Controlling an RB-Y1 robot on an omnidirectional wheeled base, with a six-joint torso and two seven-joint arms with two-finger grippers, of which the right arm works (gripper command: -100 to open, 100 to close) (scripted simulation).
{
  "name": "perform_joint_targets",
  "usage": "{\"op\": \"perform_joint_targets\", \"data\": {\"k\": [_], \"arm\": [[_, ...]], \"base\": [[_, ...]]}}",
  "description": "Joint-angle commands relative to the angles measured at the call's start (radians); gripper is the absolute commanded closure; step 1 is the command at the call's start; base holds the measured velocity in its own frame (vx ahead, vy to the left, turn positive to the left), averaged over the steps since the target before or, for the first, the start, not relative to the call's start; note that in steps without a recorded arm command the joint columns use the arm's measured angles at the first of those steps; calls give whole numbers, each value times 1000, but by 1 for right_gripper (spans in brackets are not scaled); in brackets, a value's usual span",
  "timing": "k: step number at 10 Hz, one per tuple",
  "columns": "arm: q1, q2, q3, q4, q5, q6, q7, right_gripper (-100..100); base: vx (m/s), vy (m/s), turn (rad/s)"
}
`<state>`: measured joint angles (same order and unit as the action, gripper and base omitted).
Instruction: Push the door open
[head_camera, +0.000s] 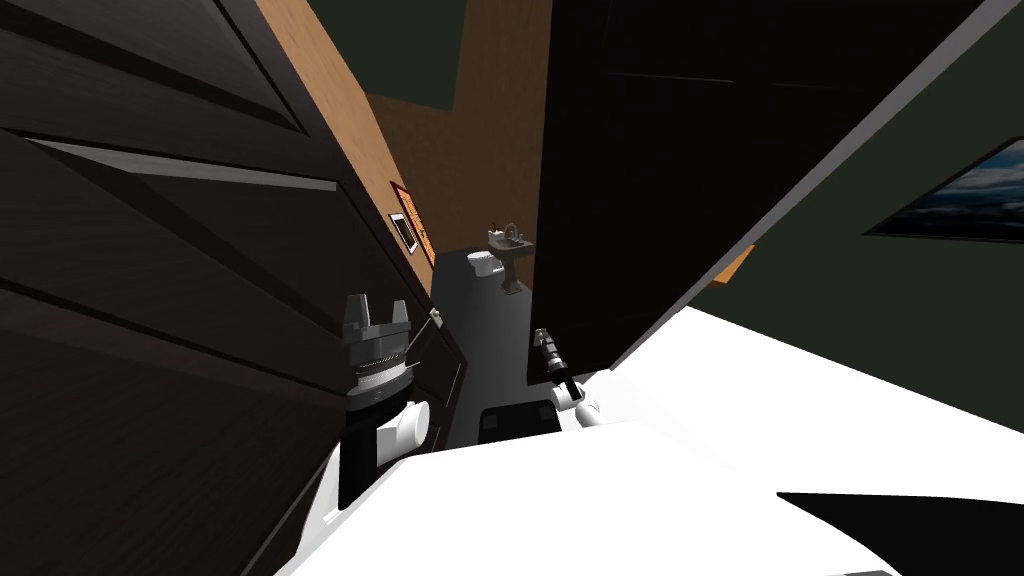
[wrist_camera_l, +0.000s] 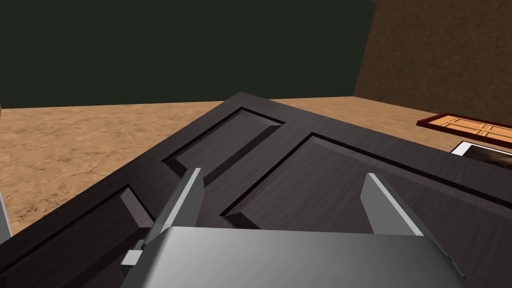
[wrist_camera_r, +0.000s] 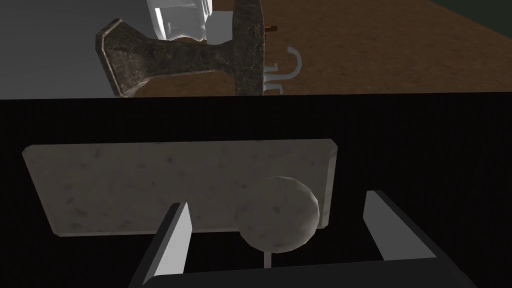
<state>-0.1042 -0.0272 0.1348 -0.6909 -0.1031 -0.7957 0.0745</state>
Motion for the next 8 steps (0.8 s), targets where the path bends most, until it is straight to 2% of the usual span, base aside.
{"op": "perform_joint_targets", "data": {"k": [1, 6, 7, 8], "arm": [[-2, -1, 0, 0, 0, 2, 0, 100], [-2, -1, 0, 0, 0, 2, 0, 100], [-1, -13, -17, 2, 4, 5, 2, 100], [-2, -15, -21, 2, 4, 5, 2, 100]], "base": [[-16, -1, 14], [-14, -4, 3], [103, -2, -42], [147, 8, -38]]}}
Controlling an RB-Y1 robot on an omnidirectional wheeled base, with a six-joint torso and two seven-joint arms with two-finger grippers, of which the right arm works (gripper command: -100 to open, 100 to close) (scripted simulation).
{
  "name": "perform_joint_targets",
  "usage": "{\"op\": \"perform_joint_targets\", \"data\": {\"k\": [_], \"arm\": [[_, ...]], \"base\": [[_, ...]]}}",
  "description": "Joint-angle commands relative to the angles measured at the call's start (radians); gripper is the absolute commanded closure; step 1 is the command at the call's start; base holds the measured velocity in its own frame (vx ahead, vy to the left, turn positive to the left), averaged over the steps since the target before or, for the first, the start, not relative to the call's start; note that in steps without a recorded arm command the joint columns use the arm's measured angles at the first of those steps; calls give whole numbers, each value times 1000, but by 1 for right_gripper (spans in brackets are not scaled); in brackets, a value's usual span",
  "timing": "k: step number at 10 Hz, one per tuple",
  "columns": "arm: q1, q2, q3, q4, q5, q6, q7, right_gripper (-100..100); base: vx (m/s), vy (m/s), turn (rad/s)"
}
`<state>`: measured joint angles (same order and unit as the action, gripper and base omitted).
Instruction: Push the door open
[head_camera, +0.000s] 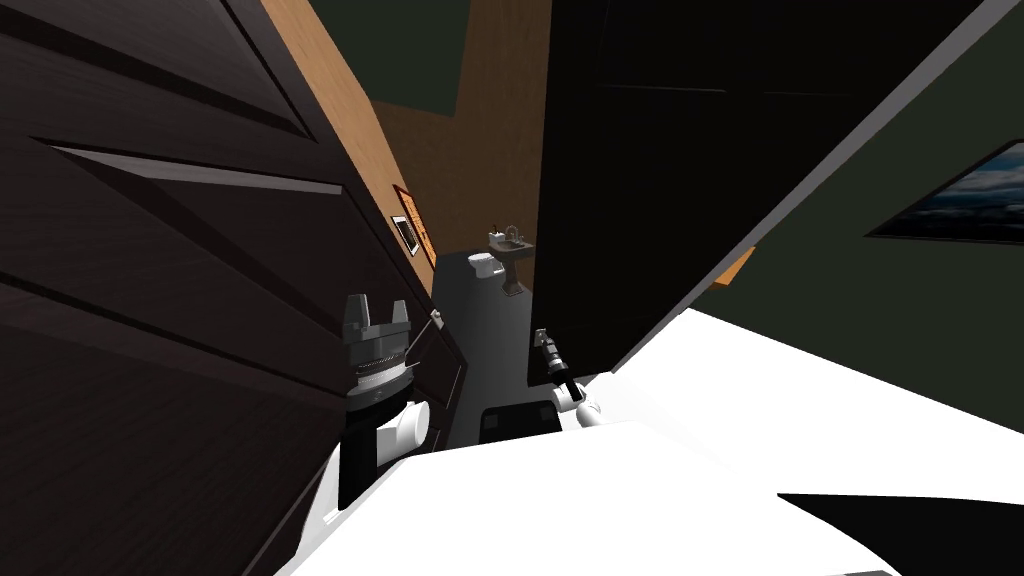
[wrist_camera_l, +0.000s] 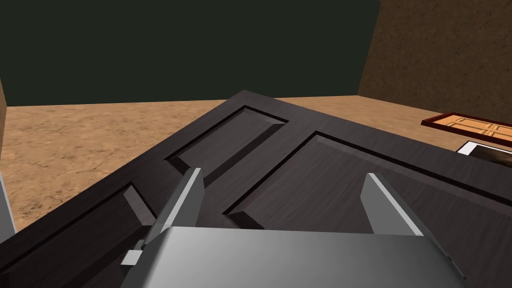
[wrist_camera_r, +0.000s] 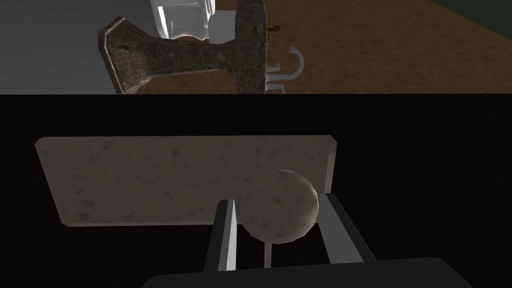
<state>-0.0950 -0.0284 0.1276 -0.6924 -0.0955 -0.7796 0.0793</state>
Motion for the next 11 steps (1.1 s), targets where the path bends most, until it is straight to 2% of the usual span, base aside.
{"op": "perform_joint_targets", "data": {"k": [1, 3, 4, 6, 8, 10, 11], "arm": [[-11, -19, -24, 4, -2, -11, -1, 100], [-13, -28, -45, 4, 1, -10, 1, 100], [-4, -29, -34, -13, -3, 4, -3, -100], [-3, -28, -34, -16, -5, 6, -4, -100], [-1, -19, -34, -21, -9, 9, -7, -100], [1, 11, -35, -27, -15, 13, -10, -100], [-1, 4, -35, -26, -13, 13, -7, -100]], "base": [[146, 5, -40], [222, -2, -109], [-46, 40, -68], [-196, 55, -28], [-209, 68, -42], [-238, 50, -53], [-106, 34, -14]]}}
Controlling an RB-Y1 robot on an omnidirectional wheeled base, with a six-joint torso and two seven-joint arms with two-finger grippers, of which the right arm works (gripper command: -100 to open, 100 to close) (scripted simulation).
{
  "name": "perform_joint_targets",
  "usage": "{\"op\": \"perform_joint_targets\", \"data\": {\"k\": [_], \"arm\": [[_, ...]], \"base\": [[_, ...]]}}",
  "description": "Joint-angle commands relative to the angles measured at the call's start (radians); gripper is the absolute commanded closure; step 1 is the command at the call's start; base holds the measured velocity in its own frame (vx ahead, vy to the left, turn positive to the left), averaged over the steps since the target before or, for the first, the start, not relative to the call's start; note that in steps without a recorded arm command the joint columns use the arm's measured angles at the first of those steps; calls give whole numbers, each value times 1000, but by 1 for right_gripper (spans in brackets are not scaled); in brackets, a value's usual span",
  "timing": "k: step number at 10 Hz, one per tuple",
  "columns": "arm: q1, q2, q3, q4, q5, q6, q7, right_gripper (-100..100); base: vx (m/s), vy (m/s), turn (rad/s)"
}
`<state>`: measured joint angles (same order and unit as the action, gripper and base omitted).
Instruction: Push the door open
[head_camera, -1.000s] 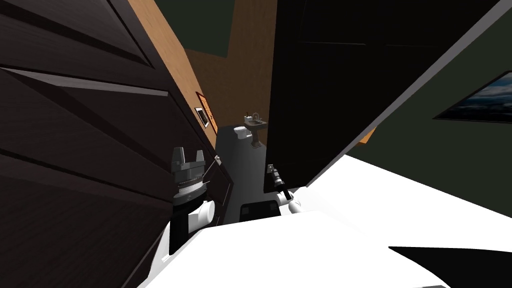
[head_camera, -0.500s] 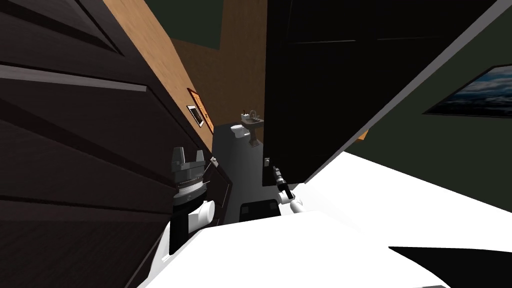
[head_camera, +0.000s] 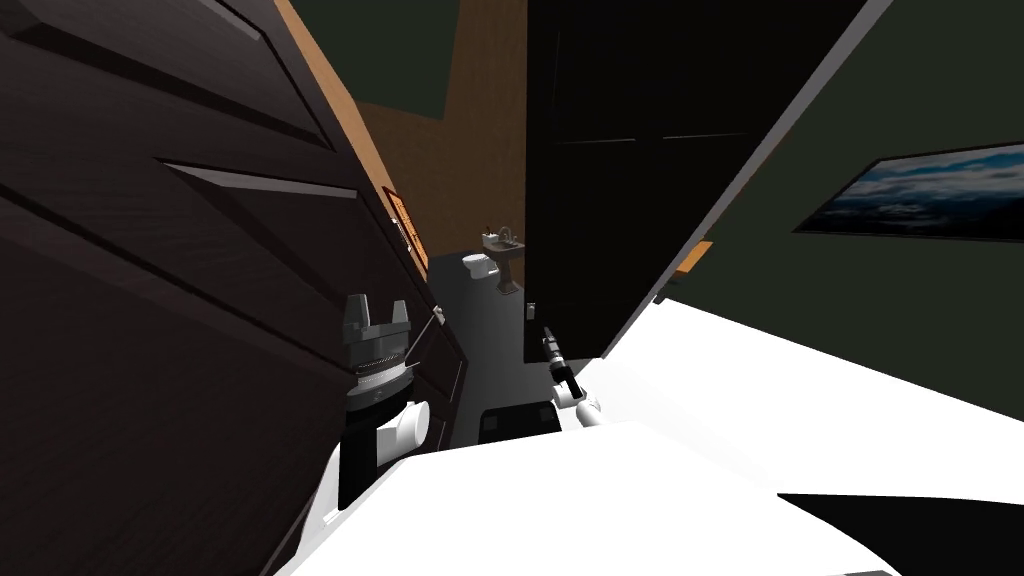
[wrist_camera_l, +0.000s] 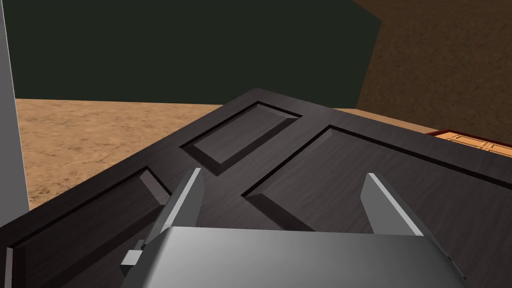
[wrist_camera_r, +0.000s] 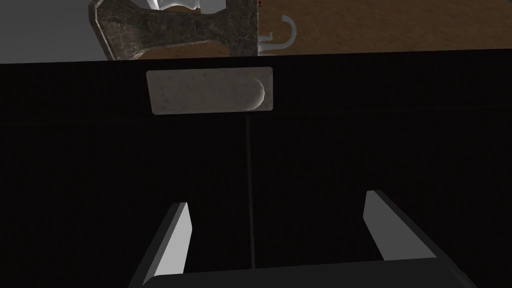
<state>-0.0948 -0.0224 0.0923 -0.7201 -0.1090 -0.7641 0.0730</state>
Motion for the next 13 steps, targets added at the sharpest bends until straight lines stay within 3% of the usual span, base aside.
{"op": "perform_joint_targets", "data": {"k": [1, 6, 13], "arm": [[0, -13, -3, 3, -1, -5, 1, -100], [1, -24, -11, 10, -5, -19, 4, -100], [3, -7, -19, 17, -8, -33, 8, -100]], "base": [[99, 16, 30], [204, 17, 25], [167, 16, 18]]}}
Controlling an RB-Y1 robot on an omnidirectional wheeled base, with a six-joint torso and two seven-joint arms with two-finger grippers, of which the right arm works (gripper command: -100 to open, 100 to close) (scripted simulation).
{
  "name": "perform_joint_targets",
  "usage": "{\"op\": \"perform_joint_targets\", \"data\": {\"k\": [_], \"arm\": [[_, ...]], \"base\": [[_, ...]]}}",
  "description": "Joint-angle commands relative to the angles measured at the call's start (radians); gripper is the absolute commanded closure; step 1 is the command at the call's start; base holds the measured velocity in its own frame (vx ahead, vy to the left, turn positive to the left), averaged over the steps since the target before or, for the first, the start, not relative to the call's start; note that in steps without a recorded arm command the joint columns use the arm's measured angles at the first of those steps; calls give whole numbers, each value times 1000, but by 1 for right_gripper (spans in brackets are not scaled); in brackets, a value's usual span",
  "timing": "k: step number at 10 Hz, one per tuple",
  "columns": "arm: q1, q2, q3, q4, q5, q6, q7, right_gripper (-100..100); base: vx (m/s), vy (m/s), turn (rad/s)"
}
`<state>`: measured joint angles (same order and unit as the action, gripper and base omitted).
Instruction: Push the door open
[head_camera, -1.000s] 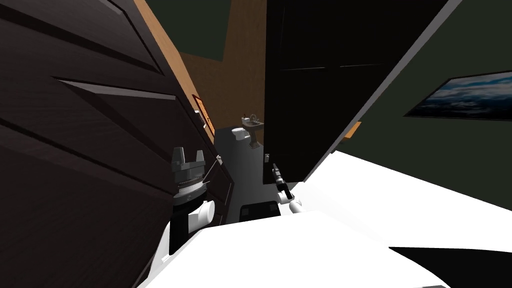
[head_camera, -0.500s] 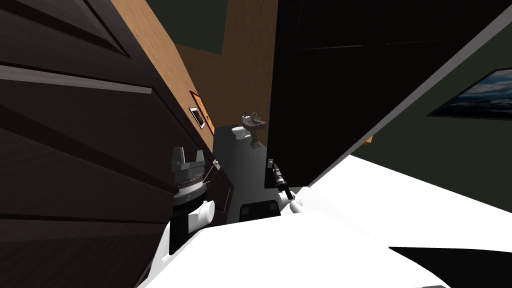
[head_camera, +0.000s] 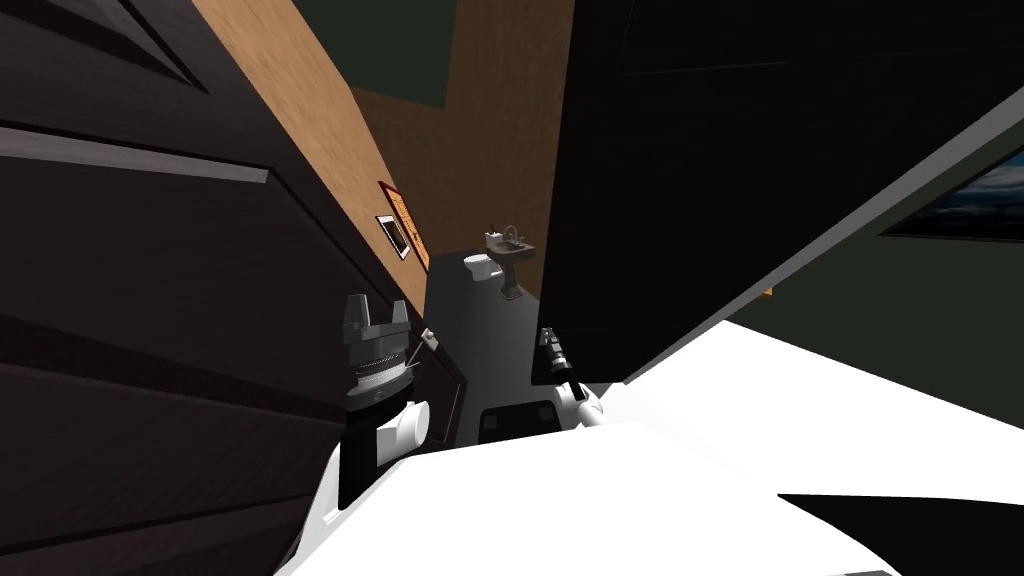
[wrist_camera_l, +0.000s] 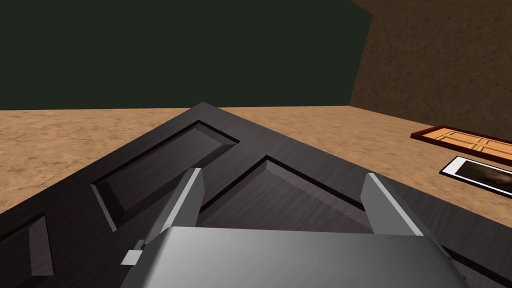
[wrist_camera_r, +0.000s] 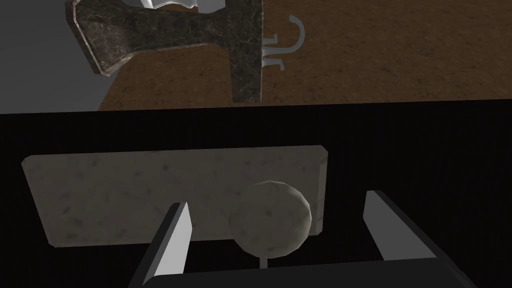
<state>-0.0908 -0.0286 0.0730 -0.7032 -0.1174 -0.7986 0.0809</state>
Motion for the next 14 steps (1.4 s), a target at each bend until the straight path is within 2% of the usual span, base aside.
{"op": "perform_joint_targets", "data": {"k": [1, 6, 7, 11, 12, 13, 14], "arm": [[-1, -1, 0, 0, 0, 2, 0, 100], [-1, -1, 0, 0, 0, 2, 0, 100], [1, -14, -10, 0, -5, 5, 7, 100], [1, -36, -36, -3, -19, 5, 23, 100], [1, -36, -36, -3, -19, 5, 23, 100], [-9, -38, -26, 10, -50, 0, 48, -100], [-10, -36, -24, 10, -59, 1, 56, -100]], "base": [[-18, 0, 10], [-12, -2, 3], [93, 20, -53], [193, 9, -85], [155, -16, -70], [-63, -7, -126], [-176, 5, -114]]}}
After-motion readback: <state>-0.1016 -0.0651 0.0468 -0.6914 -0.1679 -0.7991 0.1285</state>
